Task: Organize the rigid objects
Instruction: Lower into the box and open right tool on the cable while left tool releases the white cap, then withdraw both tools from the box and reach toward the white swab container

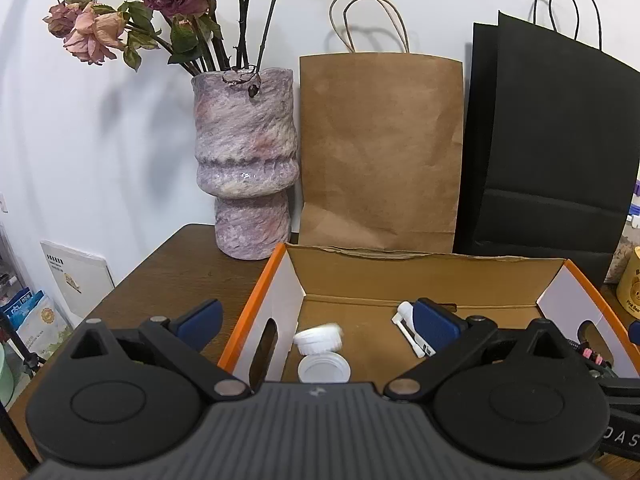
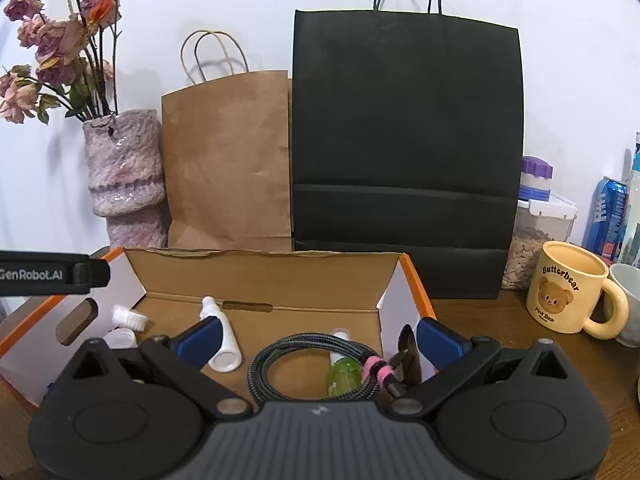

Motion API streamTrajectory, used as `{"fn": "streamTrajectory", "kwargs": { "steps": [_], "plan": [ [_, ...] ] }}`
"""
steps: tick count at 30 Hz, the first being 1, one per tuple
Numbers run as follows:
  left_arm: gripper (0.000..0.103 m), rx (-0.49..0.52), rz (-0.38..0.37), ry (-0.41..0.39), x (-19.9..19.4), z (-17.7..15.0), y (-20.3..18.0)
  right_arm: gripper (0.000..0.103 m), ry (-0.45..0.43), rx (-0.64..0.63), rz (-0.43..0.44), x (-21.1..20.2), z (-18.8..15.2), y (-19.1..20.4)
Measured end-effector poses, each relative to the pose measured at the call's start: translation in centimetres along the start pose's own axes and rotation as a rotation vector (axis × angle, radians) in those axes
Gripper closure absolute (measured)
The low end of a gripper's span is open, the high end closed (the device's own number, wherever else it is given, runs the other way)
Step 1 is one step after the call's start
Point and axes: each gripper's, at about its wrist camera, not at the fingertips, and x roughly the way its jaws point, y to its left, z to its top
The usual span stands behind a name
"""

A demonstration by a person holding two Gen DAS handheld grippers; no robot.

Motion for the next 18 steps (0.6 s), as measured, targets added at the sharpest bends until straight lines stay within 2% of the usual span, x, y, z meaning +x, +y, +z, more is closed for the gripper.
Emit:
{"fn": "streamTrajectory", "kwargs": {
  "steps": [6, 18],
  "plan": [
    [0.000, -0.015, -0.005, -0.001, -1.0, -0.2, 0.9, 0.000, -0.001, -0.001, 0.001, -0.6, 0.1, -0.1],
    [0.000, -0.042, 0.002, -0.024, -4.1, -1.1, 3.3, 0.000, -0.034, -0.018, -0.001, -4.8, -0.9, -0.8]
  ]
}}
